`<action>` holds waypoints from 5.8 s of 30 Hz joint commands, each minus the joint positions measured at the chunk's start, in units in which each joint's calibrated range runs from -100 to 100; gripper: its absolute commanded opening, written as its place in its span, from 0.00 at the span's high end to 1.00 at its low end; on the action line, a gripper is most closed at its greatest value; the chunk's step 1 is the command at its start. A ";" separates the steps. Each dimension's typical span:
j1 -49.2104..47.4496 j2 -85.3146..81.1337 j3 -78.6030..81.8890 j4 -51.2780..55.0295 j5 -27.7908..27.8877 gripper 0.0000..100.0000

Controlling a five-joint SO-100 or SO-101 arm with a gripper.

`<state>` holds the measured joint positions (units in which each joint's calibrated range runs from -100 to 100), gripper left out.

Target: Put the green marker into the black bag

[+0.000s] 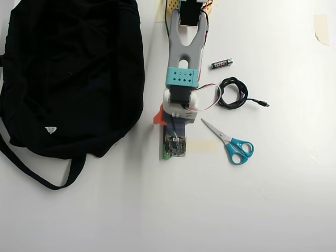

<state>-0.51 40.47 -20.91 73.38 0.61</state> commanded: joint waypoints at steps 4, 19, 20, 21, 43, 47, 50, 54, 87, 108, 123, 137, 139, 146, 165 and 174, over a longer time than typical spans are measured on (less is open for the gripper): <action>-0.38 1.19 -4.07 0.01 -0.14 0.68; -0.46 1.19 -3.80 2.07 -0.14 0.69; -0.46 1.19 -3.80 2.07 -0.14 0.71; -0.46 1.19 -3.80 2.07 -0.14 0.73; -0.46 1.19 -3.80 2.07 -0.14 0.94; -0.46 1.19 -3.80 2.07 -0.14 0.95; -0.46 1.19 -3.71 2.07 -0.14 0.95; -0.46 1.19 -3.71 2.07 -0.14 0.98; -1.58 -0.06 -22.66 21.97 -0.09 0.98; -3.60 -9.60 -19.25 26.28 0.02 0.98; -3.45 -38.65 15.79 26.28 -2.08 0.98; 2.09 -51.18 25.85 26.28 -5.54 0.98; 4.70 -51.43 26.30 26.19 -5.49 0.98; 15.70 -51.34 25.31 25.76 -5.59 0.98; 43.07 -50.18 22.71 18.78 -7.79 0.98; 53.77 -43.13 23.07 2.50 -7.79 0.98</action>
<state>53.27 -7.76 4.25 79.22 -7.30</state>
